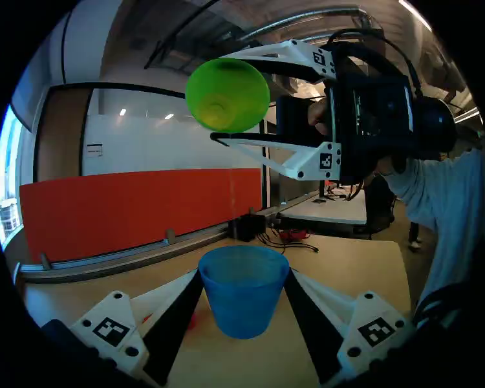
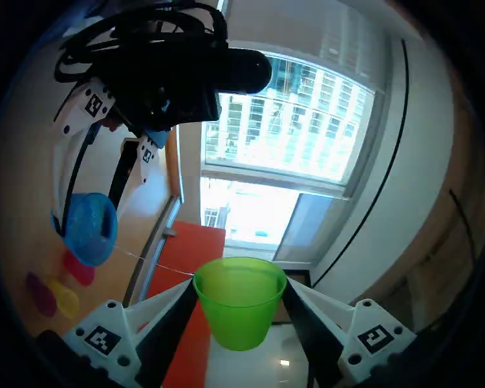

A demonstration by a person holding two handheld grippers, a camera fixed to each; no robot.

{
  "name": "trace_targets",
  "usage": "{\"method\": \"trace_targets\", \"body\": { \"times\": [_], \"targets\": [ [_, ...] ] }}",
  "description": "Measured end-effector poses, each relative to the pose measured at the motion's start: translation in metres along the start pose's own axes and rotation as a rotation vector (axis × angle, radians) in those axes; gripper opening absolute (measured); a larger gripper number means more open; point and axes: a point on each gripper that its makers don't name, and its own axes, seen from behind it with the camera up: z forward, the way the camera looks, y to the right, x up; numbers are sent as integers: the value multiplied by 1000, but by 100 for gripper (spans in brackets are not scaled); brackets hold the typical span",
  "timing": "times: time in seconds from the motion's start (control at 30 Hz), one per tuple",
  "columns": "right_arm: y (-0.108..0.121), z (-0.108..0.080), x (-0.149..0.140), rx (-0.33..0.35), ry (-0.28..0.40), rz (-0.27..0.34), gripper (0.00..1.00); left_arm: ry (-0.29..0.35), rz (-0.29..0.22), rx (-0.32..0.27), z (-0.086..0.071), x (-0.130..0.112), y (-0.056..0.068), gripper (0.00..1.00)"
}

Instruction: Pour water

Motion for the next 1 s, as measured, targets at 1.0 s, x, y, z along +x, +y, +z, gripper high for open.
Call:
{"method": "trace_targets", "body": {
  "times": [1.0],
  "targets": [
    [-12,-10,-4,3,11,614,92,2,1,22,-5,2,-6,87]
  ]
}}
